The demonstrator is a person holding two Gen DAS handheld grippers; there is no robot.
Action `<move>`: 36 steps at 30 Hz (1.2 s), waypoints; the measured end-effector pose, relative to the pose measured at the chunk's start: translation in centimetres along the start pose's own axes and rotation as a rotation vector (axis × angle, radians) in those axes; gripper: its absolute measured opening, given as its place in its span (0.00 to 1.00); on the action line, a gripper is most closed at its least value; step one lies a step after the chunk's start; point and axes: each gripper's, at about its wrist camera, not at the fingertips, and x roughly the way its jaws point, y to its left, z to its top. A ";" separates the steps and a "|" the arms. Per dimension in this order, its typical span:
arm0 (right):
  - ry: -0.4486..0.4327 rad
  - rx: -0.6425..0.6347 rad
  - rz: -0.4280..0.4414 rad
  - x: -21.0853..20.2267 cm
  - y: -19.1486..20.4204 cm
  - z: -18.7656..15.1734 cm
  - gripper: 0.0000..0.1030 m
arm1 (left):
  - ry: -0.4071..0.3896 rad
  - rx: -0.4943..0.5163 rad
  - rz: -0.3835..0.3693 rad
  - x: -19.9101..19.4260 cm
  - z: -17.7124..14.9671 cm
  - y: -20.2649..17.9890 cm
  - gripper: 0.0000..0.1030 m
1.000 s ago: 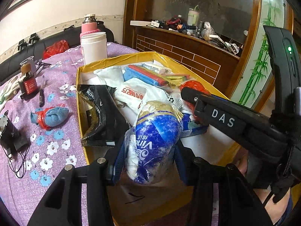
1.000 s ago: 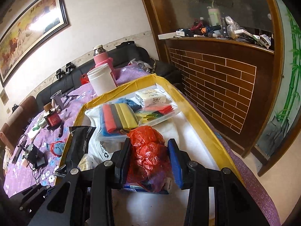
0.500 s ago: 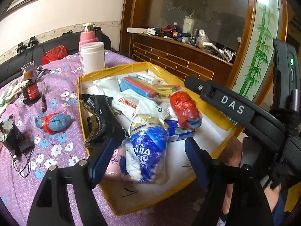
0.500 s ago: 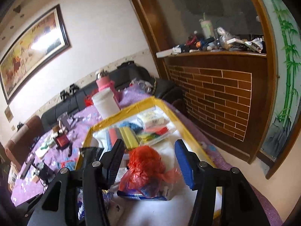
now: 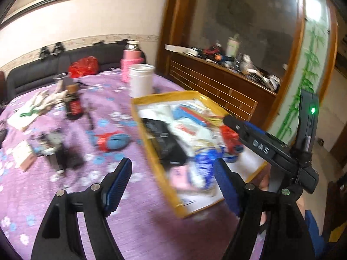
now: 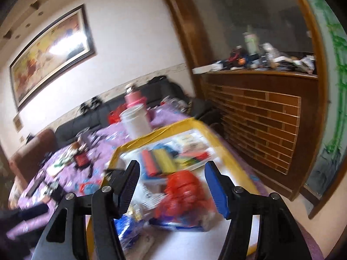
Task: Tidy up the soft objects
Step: 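Withdraw both grippers from the tray toward the blue cloth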
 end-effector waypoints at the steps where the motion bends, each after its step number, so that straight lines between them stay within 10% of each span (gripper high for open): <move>1: 0.008 -0.016 0.014 0.0 0.4 -0.2 0.65 | -0.006 -0.014 0.025 -0.7 -0.1 1.3 0.74; 11: 0.321 -0.129 0.403 2.2 10.2 0.7 0.65 | -0.050 -0.234 0.337 -4.9 -0.1 17.6 0.74; 17: 0.487 -0.246 0.377 9.2 16.9 1.7 0.68 | -0.072 -0.351 0.548 -5.0 -2.4 25.2 0.74; 25: 0.702 -0.290 0.252 19.5 19.2 0.3 0.68 | -0.083 -0.396 0.501 -5.5 -2.6 26.6 0.74; 32: 0.791 -0.392 0.250 19.2 20.3 -2.4 0.66 | -0.089 -0.431 0.489 -5.8 -2.8 27.2 0.74; 34: 0.770 -0.438 0.221 17.9 20.8 -3.2 0.32 | -0.089 -0.434 0.481 -5.8 -2.8 27.2 0.74; 36: 0.770 -0.370 0.231 16.7 20.3 -3.5 0.32 | -0.089 -0.439 0.478 -5.9 -2.9 27.3 0.74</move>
